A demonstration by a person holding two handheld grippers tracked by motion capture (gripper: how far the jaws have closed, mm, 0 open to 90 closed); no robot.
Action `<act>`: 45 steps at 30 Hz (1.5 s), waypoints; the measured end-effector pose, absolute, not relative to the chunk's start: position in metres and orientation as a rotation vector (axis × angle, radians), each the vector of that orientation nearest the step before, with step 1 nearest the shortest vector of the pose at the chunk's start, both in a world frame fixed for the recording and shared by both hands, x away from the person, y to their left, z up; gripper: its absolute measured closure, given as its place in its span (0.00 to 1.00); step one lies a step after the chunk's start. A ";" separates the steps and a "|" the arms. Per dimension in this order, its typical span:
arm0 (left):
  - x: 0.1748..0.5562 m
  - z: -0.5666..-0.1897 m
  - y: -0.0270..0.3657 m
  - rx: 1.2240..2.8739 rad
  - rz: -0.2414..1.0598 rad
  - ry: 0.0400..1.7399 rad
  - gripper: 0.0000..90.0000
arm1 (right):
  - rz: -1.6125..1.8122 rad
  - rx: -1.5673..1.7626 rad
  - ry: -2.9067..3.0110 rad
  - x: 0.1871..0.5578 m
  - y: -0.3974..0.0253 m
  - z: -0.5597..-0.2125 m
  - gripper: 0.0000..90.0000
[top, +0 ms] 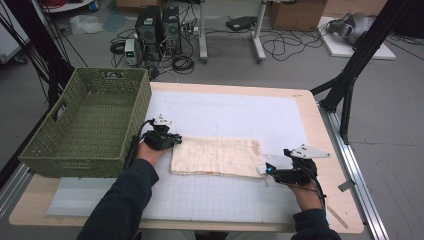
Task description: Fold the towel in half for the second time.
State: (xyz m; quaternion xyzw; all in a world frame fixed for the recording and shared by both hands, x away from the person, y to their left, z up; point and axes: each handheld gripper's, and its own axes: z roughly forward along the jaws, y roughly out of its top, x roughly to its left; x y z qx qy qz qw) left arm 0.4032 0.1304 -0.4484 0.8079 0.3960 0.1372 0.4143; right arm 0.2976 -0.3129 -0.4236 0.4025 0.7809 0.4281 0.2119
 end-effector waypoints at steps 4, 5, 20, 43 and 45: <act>0.402 -0.449 0.132 2.017 0.328 0.993 0.93 | 1.154 1.097 2.235 0.313 -0.306 -0.422 0.13; 0.402 -0.449 0.132 2.014 0.328 0.993 0.93 | 1.153 1.117 2.234 0.319 -0.306 -0.422 0.13; 0.402 -0.449 0.134 1.982 0.295 1.024 0.93 | 1.113 1.123 2.329 0.394 -0.282 -0.429 0.56; 0.399 -0.435 0.136 1.824 0.339 1.008 0.95 | 1.062 1.019 2.291 0.386 -0.280 -0.433 0.96; 0.398 -0.434 0.136 1.810 0.333 0.997 0.95 | 1.086 1.003 2.268 0.382 -0.281 -0.429 0.96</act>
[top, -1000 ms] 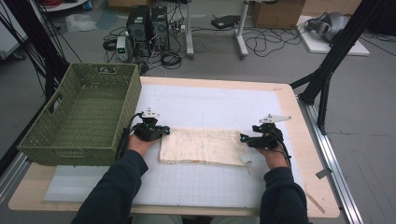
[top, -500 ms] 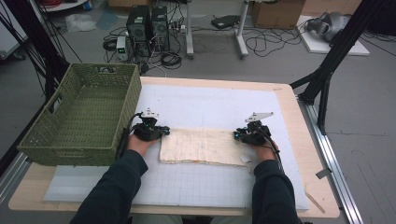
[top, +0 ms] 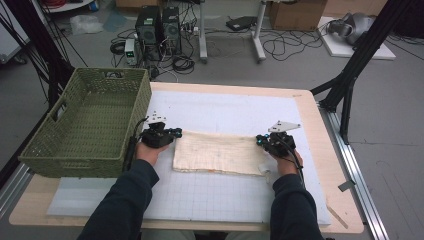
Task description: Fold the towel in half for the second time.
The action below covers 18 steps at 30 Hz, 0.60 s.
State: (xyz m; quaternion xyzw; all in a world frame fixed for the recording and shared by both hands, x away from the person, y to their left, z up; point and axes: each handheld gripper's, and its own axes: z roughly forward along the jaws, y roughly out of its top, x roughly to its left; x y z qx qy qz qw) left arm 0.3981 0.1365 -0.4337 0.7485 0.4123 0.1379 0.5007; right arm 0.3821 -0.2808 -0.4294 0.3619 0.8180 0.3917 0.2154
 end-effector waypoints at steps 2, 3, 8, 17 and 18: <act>0.397 -0.433 0.136 1.809 0.306 0.994 0.94 | 1.104 0.996 2.261 0.379 -0.283 -0.427 0.96; 0.396 -0.432 0.136 1.818 0.298 0.998 0.94 | 1.103 0.994 2.261 0.378 -0.283 -0.427 0.96; 0.390 -0.427 0.134 1.816 0.301 0.968 0.94 | 1.115 0.945 2.259 0.368 -0.284 -0.424 0.96; 0.375 -0.414 0.133 1.869 0.340 0.877 0.94 | 1.126 0.927 2.250 0.351 -0.289 -0.424 0.96; 0.373 -0.414 0.133 1.866 0.350 0.868 0.94 | 1.128 0.919 2.250 0.350 -0.289 -0.424 0.96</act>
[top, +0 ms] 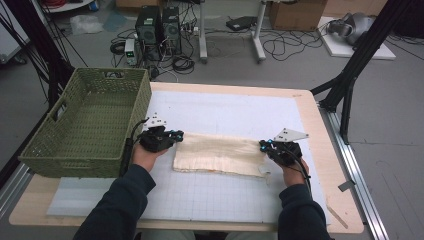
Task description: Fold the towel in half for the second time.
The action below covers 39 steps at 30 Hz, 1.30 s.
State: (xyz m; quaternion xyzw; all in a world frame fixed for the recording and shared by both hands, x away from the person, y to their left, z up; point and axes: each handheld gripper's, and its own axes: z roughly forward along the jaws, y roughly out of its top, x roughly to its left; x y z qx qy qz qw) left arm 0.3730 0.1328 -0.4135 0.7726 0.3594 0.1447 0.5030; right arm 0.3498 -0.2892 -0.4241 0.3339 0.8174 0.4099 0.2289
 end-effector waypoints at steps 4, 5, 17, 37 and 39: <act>0.365 -0.420 0.136 1.847 0.343 0.882 0.94 | 1.155 0.891 2.241 0.342 -0.289 -0.422 0.96; 0.364 -0.421 0.137 1.840 0.336 0.885 0.94 | 1.159 0.881 2.243 0.339 -0.289 -0.421 0.96; 0.345 -0.424 0.138 1.871 0.365 0.823 0.93 | 1.231 0.861 2.232 0.319 -0.292 -0.426 0.96; 0.326 -0.444 0.144 1.901 0.340 0.819 0.90 | 1.237 0.820 2.290 0.303 -0.293 -0.430 0.96; 0.325 -0.445 0.145 1.897 0.337 0.830 0.90 | 1.233 0.827 2.296 0.301 -0.292 -0.430 0.96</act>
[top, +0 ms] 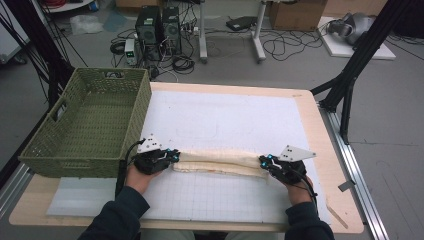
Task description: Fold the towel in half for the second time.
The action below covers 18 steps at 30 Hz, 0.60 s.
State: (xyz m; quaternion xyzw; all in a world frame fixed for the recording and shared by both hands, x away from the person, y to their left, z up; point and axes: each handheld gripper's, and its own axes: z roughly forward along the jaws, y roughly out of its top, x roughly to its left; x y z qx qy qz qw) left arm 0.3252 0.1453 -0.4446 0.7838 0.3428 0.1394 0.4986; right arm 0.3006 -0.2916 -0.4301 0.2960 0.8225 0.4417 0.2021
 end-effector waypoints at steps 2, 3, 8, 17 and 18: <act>0.324 -0.444 0.146 1.894 0.340 0.833 0.90 | 1.237 0.809 2.292 0.300 -0.290 -0.429 0.96; 0.324 -0.444 0.145 1.900 0.338 0.833 0.88 | 1.234 0.814 2.294 0.298 -0.290 -0.429 0.96; 0.321 -0.442 0.146 1.884 0.342 0.851 0.79 | 1.221 0.815 2.304 0.294 -0.291 -0.429 0.96; 0.331 -0.411 0.145 1.712 0.381 0.855 0.44 | 1.216 0.817 2.327 0.293 -0.294 -0.431 0.96; 0.333 -0.409 0.143 1.708 0.386 0.859 0.44 | 1.218 0.813 2.328 0.293 -0.294 -0.431 0.96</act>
